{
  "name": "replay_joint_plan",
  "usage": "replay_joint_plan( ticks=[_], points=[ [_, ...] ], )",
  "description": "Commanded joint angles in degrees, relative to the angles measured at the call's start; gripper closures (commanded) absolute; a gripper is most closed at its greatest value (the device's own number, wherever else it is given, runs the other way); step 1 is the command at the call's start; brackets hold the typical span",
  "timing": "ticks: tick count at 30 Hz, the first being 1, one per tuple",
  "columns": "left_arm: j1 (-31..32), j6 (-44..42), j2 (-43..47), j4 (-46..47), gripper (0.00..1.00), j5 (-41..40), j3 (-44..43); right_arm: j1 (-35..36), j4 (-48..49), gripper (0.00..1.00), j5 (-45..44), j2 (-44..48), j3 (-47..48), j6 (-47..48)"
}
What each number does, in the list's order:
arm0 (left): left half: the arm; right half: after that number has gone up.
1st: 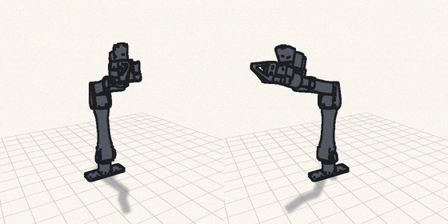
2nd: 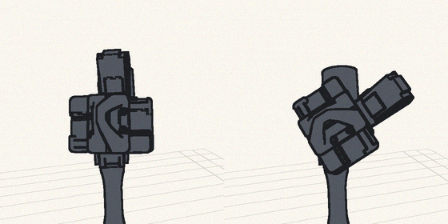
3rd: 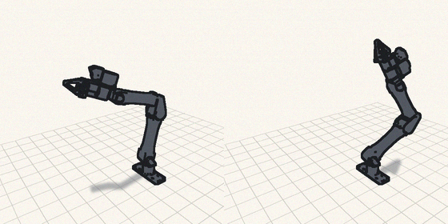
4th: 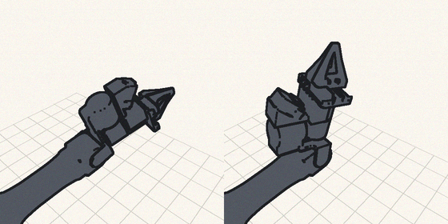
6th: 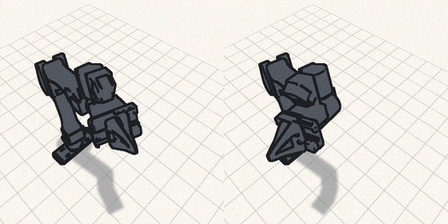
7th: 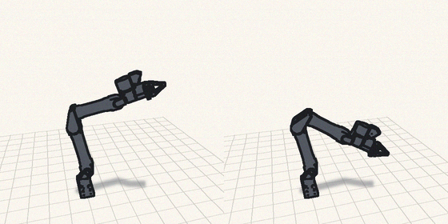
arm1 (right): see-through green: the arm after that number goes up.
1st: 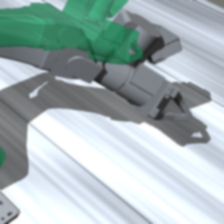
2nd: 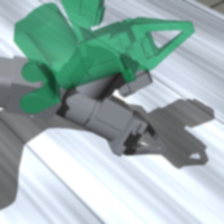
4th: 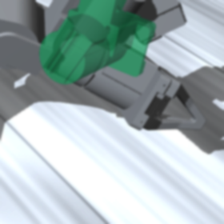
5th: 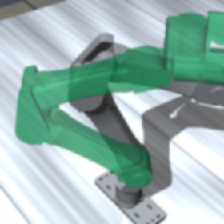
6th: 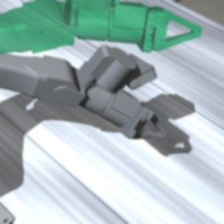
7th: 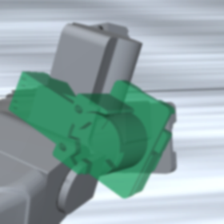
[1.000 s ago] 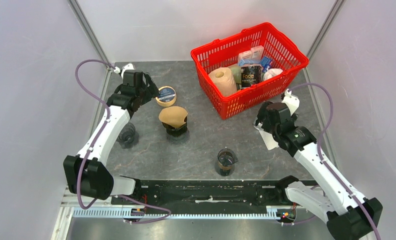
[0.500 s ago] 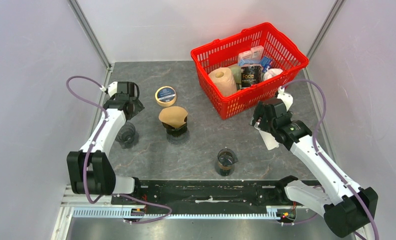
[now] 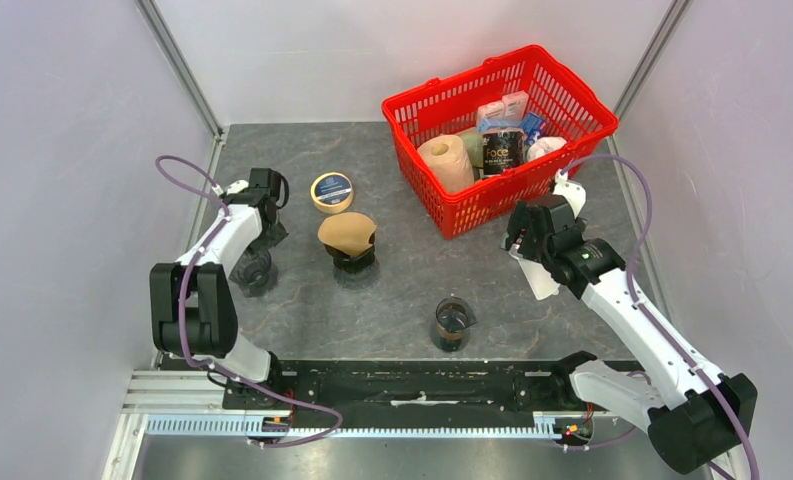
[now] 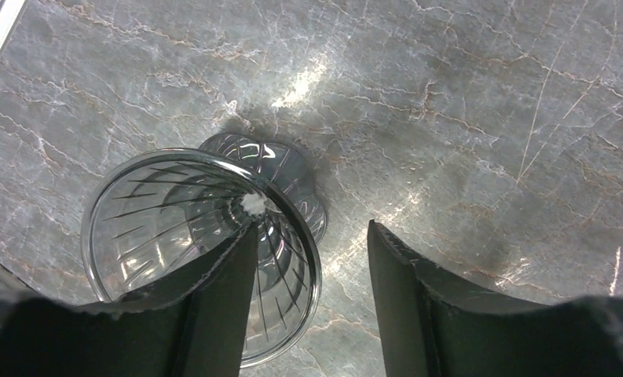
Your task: Place the coffee filter in the dripper
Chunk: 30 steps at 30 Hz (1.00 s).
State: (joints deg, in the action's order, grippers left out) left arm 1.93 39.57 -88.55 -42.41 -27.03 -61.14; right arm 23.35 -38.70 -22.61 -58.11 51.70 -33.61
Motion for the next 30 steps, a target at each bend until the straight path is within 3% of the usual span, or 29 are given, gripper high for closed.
replay_joint_plan(
  ticks=[1, 10, 15, 18, 25, 30],
  points=[
    [-0.26, 2.79, -0.87, -0.74, 0.43, -3.73, -2.27, -0.31, 0.03, 0.01, -0.97, -0.62, 2.70, 1.26],
    [-0.86, 2.02, -3.68, -1.00, 0.57, -3.38, -3.54, -0.26, 0.74, 0.01, -0.91, 0.25, 1.38, 1.24],
    [-1.06, 1.85, -3.48, -1.00, 0.84, -3.01, -3.98, -0.26, 0.95, 0.01, -1.31, 1.22, 0.95, 1.43],
    [-1.10, 2.44, -2.63, -1.14, 0.96, -3.64, -5.02, -0.25, 1.40, 0.01, -2.18, 1.47, 0.51, 1.44],
    [-0.97, 1.56, 3.96, -2.35, 0.98, -4.72, -12.38, -0.24, 1.92, 0.01, -3.26, 2.13, 0.31, 2.96],
    [2.92, -6.64, 13.33, 9.02, 0.98, 2.19, -14.46, -0.27, 2.29, 0.01, -5.69, 3.32, 0.24, 4.98]
  ],
)
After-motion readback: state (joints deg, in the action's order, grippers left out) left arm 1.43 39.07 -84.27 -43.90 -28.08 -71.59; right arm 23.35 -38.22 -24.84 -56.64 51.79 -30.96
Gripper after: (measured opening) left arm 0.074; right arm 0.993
